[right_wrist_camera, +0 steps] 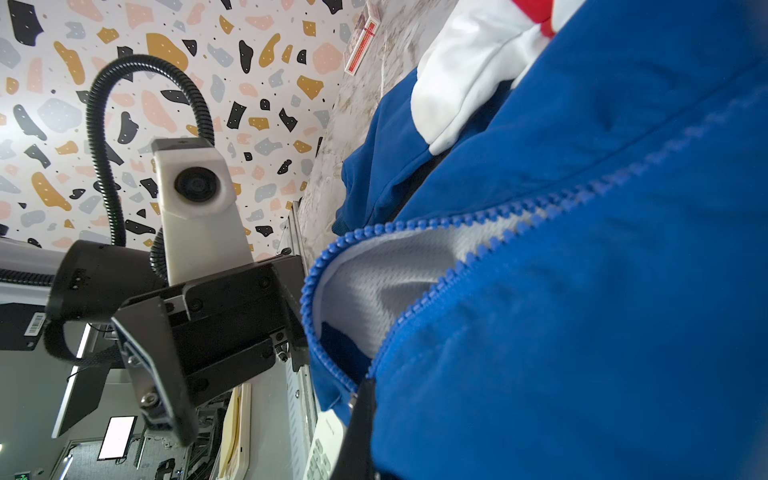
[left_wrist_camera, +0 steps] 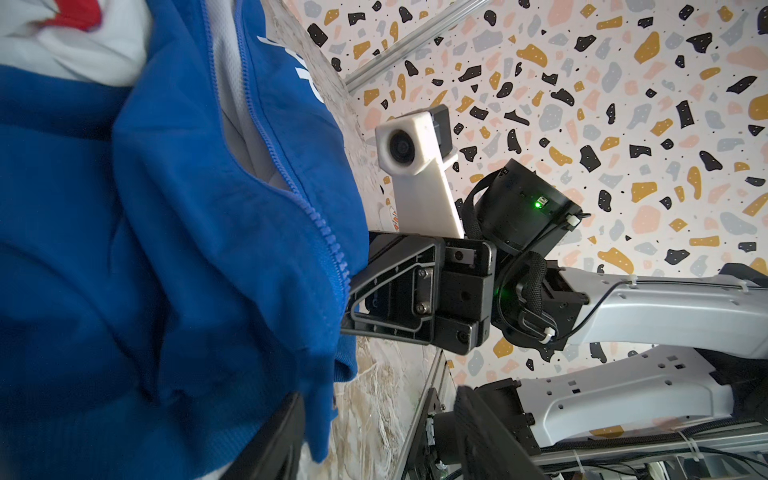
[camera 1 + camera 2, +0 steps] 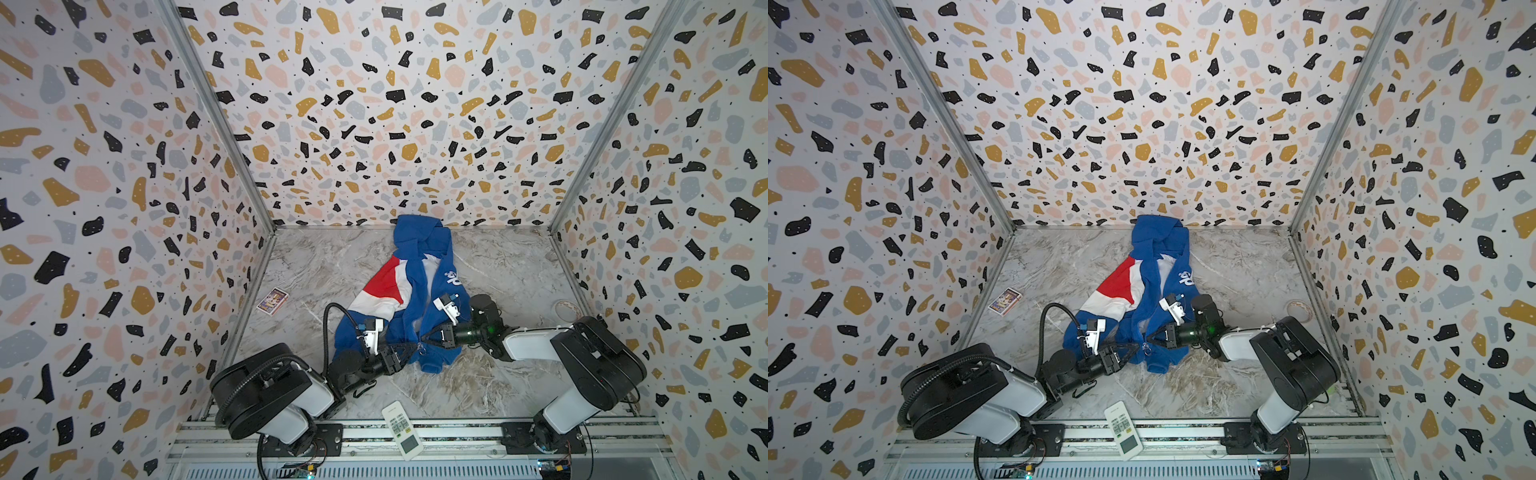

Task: Zip up the jacket

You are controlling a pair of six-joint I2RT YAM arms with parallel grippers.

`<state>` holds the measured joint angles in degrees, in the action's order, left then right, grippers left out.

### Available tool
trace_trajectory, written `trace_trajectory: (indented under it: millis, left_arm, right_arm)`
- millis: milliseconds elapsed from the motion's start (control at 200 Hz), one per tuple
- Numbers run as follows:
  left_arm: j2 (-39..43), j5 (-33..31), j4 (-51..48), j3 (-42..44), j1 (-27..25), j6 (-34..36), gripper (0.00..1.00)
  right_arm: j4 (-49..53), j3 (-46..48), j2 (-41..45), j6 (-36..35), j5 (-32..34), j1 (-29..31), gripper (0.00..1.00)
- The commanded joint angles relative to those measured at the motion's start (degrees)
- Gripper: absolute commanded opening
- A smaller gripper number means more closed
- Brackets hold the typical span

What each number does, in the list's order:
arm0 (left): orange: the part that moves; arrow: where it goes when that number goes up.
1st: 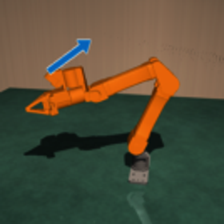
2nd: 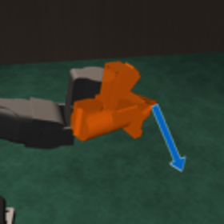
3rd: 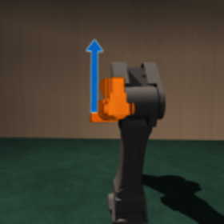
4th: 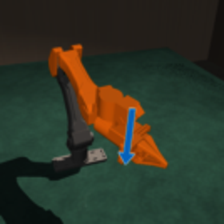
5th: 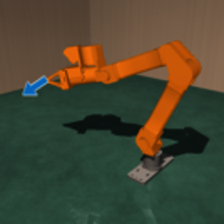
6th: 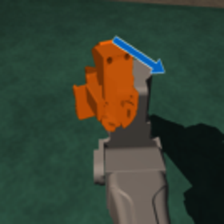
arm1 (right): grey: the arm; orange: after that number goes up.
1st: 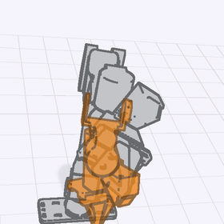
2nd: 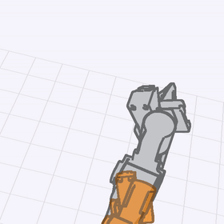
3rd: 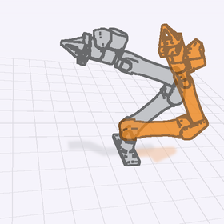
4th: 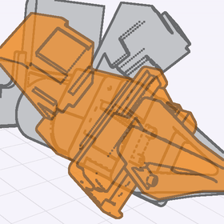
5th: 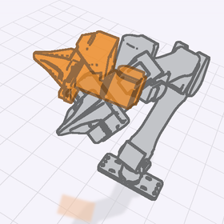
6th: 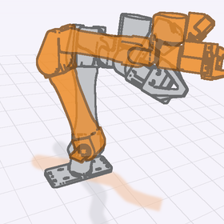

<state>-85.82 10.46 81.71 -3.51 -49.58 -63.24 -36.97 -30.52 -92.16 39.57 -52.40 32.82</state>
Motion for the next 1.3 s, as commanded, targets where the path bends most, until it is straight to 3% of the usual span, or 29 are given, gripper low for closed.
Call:
trace_trajectory:
  millis: [0,270,526,626,686,991,1157,1257,1297]
  left_arm:
    - [-1.15,0.34,2.67,-1.15,-0.35,-0.04,0.59]
    - [-5.39,1.06,3.14,-3.99,-1.48,0.09,0.49]
    - [-11.83,1.91,10.14,-4.4,-1.53,-2.25,0.29]
    - [-14.64,2.04,13.73,-4.49,-1.53,-3.56,0.15]
    - [-16.42,2.06,16.02,-4.49,-1.51,-4.56,0.0]
    - [-21.72,2.44,21.26,-4.84,-1.5,-5.75,0.0]
    - [-22.85,2.53,22.17,-4.5,-1.55,-5.33,0.0]
    - [-23.29,3.19,22.42,-4.58,-1.5,-5.22,0.0]
    - [-23.49,3.36,22.69,-4.58,-1.53,-5.22,0.0]
  right_arm:
    - [-0.41,-0.14,0.91,0.32,-0.02,0.31,0.0]
    - [-0.26,-0.33,0.73,0.86,-0.25,0.32,0.0]
    - [-0.06,-0.39,0.46,1.19,-0.66,0.32,0.0]
    - [-0.29,-0.34,0.32,1.38,-0.89,0.34,0.0]
    - [-0.29,-0.33,0.27,1.47,-0.95,0.32,0.0]
    - [0.22,-0.12,0.75,1.76,-0.83,0.36,0.0]
    - [9.89,-1.03,3.86,-2.85,3.61,-0.12,0.48]
    - [20.49,-2.67,8.21,-9.4,10.11,-0.1,0.64]
    - [22.7,-2.63,10.43,-10.88,12.81,-0.07,0.66]
